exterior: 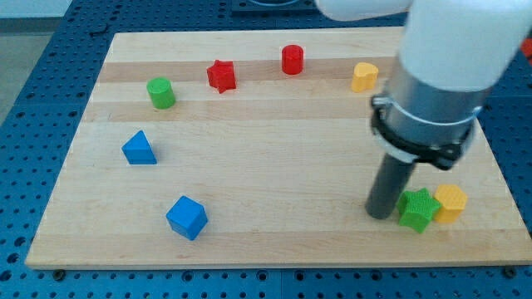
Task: Slide yellow hexagon above the green star
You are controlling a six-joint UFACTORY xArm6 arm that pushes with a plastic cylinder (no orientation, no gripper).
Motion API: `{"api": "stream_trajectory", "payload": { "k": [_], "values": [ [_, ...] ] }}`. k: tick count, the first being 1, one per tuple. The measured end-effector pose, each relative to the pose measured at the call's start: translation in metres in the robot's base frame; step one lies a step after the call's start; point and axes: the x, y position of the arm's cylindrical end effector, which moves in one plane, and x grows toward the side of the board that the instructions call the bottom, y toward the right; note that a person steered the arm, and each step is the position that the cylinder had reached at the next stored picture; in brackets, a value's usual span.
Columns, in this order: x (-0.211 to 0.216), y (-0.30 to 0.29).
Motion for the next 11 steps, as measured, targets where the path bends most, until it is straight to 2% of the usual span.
{"api": "stream_trajectory", "payload": {
  "k": [1,2,4,5,7,8,11],
  "values": [
    [-0.018,-0.018],
    [-0.048,-0.002],
    [-0.06,0.102],
    [-0.044,0.125],
    [0.003,0.131],
    [0.001,0.125],
    [-0.065,0.098]
  ]
}}
